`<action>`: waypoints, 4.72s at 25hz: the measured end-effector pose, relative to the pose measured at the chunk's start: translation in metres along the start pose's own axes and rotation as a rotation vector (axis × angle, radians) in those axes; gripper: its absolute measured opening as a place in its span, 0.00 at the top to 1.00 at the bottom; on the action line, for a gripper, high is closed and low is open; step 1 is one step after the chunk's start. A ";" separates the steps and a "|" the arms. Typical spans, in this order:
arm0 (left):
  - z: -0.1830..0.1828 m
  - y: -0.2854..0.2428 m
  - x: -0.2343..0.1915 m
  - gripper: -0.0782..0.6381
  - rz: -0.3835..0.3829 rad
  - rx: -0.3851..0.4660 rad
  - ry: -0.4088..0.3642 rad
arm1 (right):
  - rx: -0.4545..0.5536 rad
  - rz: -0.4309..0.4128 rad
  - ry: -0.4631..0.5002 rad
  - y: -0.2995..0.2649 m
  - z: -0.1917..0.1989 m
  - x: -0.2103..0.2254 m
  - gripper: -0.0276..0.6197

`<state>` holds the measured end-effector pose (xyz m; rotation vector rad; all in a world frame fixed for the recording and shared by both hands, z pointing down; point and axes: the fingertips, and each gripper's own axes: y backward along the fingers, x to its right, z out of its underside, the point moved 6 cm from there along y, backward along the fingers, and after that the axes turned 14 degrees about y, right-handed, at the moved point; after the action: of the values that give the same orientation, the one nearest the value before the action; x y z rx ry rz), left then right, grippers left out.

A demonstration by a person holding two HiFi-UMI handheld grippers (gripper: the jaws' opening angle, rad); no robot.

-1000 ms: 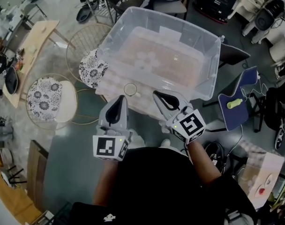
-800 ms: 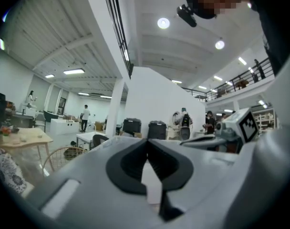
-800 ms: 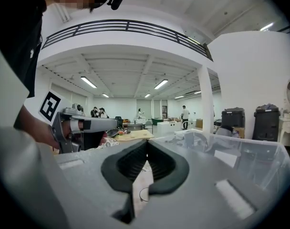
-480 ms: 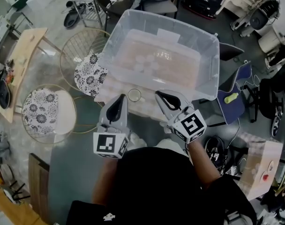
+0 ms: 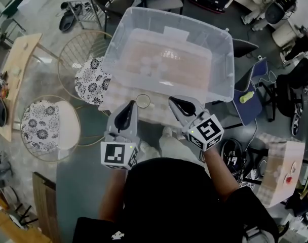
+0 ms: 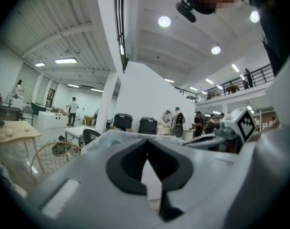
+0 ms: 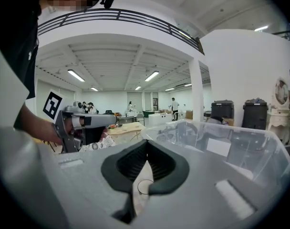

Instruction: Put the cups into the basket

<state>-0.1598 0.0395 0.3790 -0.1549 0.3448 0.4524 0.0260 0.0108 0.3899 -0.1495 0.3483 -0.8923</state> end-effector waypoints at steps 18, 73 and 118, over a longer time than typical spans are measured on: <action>0.012 -0.037 -0.002 0.89 -0.075 -0.028 -0.018 | -0.372 -0.190 0.072 -0.020 0.137 0.004 0.95; 0.019 -0.045 -0.010 0.89 -0.112 -0.044 0.081 | -0.754 -0.544 0.539 -0.040 0.222 -0.051 0.91; 0.021 -0.072 -0.019 0.89 -0.142 -0.059 0.044 | -0.324 -0.203 0.572 -0.019 -0.025 0.093 0.91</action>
<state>-0.1371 -0.0279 0.4103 -0.2451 0.3613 0.3195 0.0566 -0.0731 0.3503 -0.2305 1.0270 -1.0674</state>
